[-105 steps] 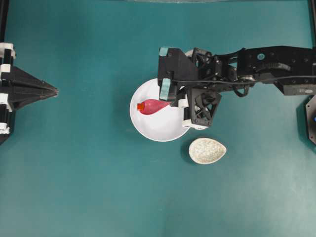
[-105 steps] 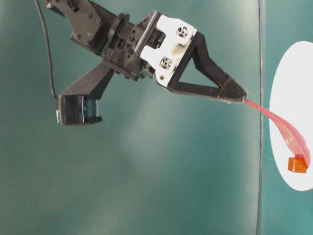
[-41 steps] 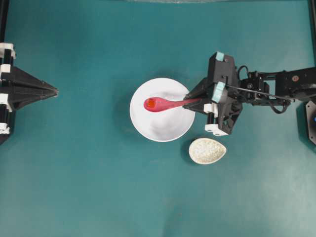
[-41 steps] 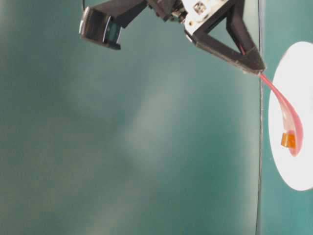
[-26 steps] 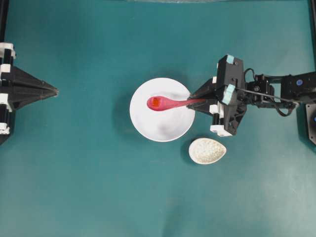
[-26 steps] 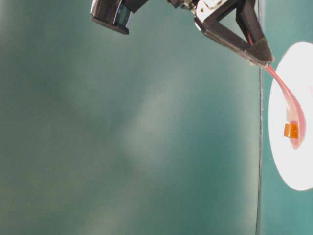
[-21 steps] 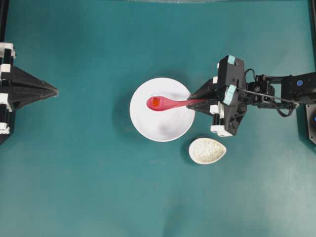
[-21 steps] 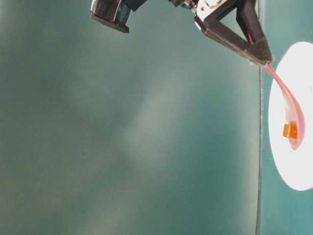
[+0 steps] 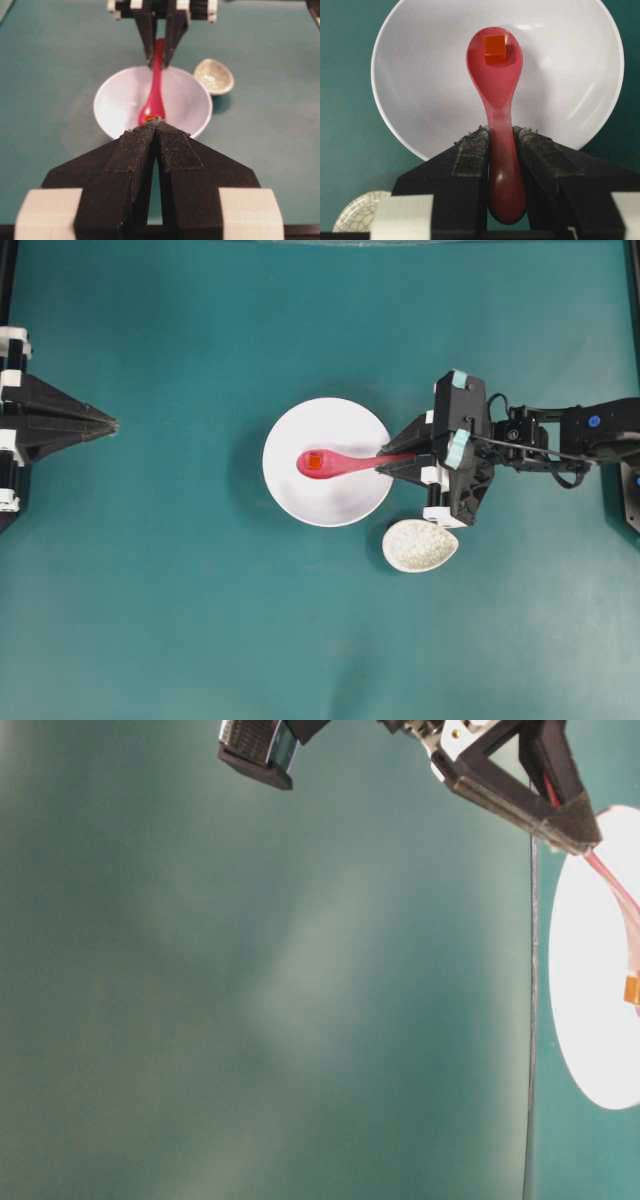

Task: Grip the spoon and scoop the red block from the bowl with right arm.
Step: 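Lift the spoon carrying the red cube up out of the bowl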

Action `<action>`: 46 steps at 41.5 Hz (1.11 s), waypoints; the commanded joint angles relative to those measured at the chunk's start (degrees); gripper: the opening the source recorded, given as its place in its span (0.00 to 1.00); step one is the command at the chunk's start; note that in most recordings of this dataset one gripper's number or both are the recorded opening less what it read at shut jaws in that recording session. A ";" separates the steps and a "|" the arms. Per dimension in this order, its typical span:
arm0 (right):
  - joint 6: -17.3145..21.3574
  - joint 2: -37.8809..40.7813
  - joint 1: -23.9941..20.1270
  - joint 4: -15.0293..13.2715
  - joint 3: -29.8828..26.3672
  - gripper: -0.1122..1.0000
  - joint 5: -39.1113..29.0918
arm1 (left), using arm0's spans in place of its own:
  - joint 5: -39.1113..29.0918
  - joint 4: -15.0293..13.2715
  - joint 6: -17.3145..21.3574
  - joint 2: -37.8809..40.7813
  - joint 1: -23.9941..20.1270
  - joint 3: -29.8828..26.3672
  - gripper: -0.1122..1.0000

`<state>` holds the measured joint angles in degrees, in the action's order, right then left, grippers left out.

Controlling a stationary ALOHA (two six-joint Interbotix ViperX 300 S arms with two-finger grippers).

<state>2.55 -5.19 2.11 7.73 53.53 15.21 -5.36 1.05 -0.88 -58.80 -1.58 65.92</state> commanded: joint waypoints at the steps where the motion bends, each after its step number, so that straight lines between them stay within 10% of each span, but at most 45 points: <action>1: 0.18 -0.62 -0.18 0.26 -0.44 0.32 0.62 | 0.44 0.09 -0.09 0.26 -0.18 -1.32 0.10; 46: 0.09 -10.02 -0.18 0.18 -0.53 0.32 -4.57 | 0.35 0.09 -0.18 0.53 -0.18 -1.32 0.10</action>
<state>2.64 -13.18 2.11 7.82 53.53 10.90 -5.27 0.97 -0.97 -58.80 -1.58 65.92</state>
